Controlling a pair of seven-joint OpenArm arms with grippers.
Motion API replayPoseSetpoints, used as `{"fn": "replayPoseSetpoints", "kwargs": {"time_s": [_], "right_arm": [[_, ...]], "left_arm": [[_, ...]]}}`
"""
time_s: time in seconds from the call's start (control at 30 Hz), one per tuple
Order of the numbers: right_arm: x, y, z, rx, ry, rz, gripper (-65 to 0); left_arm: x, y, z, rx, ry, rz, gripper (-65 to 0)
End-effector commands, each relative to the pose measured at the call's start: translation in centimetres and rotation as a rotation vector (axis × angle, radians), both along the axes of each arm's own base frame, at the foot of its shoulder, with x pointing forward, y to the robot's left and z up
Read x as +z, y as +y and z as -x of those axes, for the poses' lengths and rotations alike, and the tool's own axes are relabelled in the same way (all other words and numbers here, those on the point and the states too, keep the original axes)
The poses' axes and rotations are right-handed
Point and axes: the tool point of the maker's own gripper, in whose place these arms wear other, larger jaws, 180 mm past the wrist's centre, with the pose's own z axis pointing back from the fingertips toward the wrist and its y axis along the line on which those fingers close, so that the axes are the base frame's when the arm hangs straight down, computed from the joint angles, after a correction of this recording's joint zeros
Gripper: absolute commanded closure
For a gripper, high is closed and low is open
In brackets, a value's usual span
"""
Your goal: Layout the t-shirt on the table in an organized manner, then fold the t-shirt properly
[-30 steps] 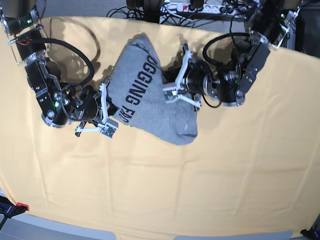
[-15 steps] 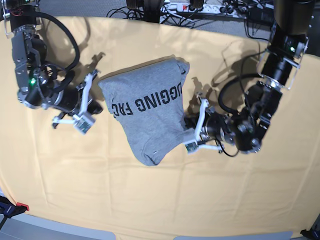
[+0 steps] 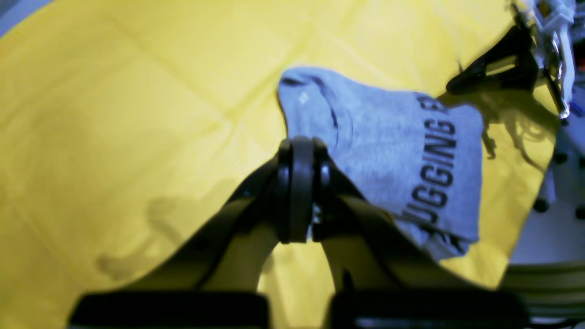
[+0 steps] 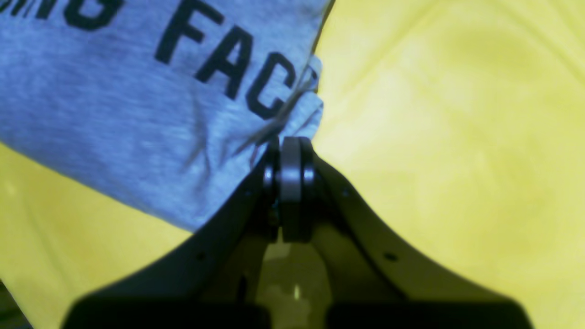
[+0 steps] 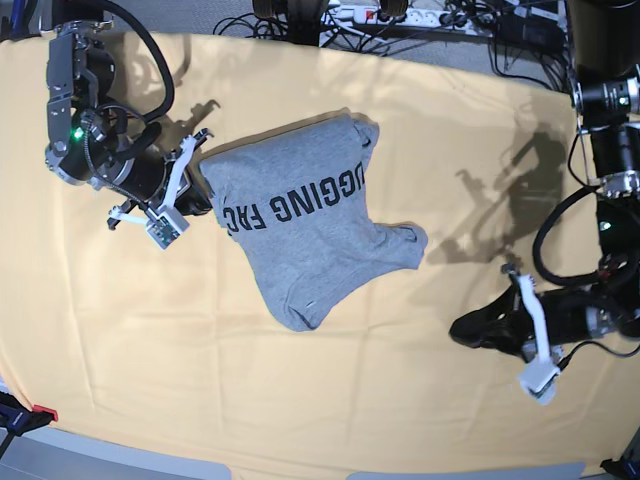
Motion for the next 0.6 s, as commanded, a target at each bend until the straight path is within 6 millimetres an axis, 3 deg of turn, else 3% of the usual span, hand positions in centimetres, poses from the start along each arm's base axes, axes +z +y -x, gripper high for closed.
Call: {"fn": "replayPoseSetpoints", "kwargs": {"time_s": [0.0, 0.3, 0.47, 0.57], "right_arm": [[0.6, -0.1, -0.4, -0.015, -0.03, -0.004, 0.0], [-2.2, -1.1, -0.2, -0.182, 0.079, 0.015, 0.0], [-1.9, 3.0, 2.3, 0.016, 0.132, -0.144, 0.0], [-1.3, 4.4, 3.3, 0.106, 0.14, -0.193, 0.0]], "left_arm": [[1.4, 0.7, -0.2, 0.02, -0.035, 0.025, 0.0], [0.1, 4.9, 1.2, 0.164, -0.007, 0.109, 0.0], [-0.1, 5.3, 2.0, 0.177, 0.006, 0.157, 0.0], [-0.2, 5.3, 2.1, 0.171, 0.004, 0.156, 0.0]]}}
